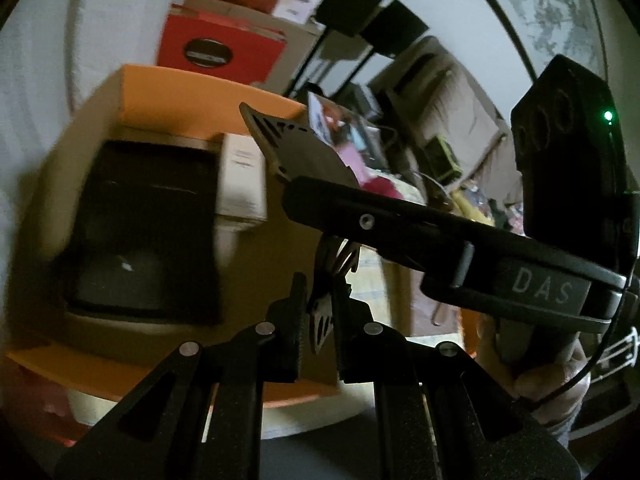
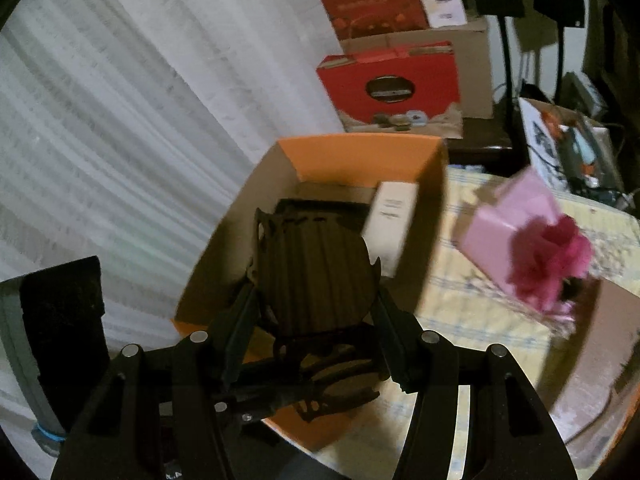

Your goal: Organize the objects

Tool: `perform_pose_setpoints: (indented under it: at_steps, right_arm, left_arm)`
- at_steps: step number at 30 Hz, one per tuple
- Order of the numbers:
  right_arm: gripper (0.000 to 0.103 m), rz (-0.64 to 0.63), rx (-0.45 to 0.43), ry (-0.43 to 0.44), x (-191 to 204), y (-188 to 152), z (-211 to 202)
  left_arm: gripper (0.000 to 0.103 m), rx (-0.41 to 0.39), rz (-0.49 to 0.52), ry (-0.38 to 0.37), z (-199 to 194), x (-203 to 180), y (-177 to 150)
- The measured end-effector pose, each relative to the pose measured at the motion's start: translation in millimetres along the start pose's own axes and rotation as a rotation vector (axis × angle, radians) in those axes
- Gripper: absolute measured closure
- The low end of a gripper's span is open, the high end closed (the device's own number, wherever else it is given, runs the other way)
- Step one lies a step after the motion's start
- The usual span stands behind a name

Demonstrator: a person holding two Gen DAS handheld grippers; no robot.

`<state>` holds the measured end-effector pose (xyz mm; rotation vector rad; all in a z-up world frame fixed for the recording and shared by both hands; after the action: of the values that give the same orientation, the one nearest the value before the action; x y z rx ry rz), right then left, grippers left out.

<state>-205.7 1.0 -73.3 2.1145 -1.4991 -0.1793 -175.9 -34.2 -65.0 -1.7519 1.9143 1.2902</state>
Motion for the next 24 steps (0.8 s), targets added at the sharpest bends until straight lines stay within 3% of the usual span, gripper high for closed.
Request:
perform_pose_setpoints:
  at_steps: [12, 24]
  right_arm:
    - [0.045, 0.015, 0.081, 0.048, 50, 19, 72]
    - [0.045, 0.080, 0.192, 0.045, 75, 13, 144]
  left_arm:
    - [0.091, 0.009, -0.072, 0.085, -25, 85, 20]
    - [0.090, 0.059, -0.128, 0.171, -23, 145, 13]
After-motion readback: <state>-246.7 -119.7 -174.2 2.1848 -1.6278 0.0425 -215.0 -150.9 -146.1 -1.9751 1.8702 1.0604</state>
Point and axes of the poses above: each gripper's, at about its wrist camera, not at the fingertips, and z roughly the way its jaws point, x to its left, y to its top, the point moved 10 cm from there along z, roughly the way its jaws point, and after that the axes turned 15 degrees about -y, right-handed, at the moved point
